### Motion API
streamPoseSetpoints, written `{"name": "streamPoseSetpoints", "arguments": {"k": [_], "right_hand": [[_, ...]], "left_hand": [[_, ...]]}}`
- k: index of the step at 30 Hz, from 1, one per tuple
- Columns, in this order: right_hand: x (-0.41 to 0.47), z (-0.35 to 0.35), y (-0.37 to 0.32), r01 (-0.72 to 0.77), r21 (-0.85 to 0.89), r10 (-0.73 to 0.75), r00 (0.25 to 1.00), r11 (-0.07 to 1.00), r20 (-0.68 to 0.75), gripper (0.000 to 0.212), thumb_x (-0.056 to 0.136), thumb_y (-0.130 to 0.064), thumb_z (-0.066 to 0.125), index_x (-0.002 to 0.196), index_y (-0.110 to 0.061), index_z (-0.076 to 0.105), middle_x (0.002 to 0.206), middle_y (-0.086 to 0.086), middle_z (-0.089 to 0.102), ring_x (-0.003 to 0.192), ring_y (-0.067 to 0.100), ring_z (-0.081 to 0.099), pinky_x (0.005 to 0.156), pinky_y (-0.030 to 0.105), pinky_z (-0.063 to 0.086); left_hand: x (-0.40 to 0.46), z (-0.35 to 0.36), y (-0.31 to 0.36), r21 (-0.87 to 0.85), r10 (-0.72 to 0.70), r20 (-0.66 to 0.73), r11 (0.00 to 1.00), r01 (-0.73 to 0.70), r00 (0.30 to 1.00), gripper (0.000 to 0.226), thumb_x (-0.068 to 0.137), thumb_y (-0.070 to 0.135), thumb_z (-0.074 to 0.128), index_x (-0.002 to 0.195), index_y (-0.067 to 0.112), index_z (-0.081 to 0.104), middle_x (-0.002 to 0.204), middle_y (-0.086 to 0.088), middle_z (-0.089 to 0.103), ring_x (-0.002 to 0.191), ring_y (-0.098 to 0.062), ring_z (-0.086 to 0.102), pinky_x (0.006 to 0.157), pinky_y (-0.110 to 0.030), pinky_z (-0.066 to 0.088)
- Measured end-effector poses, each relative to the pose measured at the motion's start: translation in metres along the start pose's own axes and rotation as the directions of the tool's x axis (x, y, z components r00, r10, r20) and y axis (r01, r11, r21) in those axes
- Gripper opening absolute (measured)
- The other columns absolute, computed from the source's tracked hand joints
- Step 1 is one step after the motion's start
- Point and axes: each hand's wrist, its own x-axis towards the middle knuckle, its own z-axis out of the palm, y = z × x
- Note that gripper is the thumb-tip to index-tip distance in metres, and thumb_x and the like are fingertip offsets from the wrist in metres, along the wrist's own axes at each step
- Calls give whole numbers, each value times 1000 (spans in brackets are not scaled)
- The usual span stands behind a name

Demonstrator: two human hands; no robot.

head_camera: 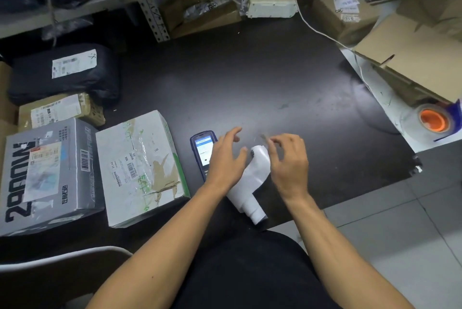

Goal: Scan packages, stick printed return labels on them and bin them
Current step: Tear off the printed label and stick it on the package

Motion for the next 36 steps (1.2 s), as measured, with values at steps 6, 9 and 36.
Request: {"name": "streamPoseSetpoints", "arguments": {"k": [6,9,36], "right_hand": [[1,30,-47,415,-114,-422,906,903,-40,8,93,-15,69,87,-10,73,92,7,66,85,25,55,67,39,44],[-9,47,-68,489,-38,-488,872,871,47,9,93,-19,69,92,-12,74,95,7,67,90,25,53,69,37,39],[-83,140,-205,-376,103,117,519,921,847,48,87,-10,69,127,-23,46,91,-5,57,67,-1,55,63,8,44]], "left_hand": [[-5,-38,19,-552,-323,-93,804,221,942,14,104,30,46,105,26,59,80,0,65,71,-8,62,79,-31,50],[-14,-64,5,-647,-395,-120,727,230,911,14,100,21,54,112,25,59,96,-3,69,73,-5,66,69,-28,55],[-106,-196,-149,-203,-456,-195,885,419,868,63,91,17,70,144,39,43,93,1,66,87,-13,66,85,-30,55]]}}
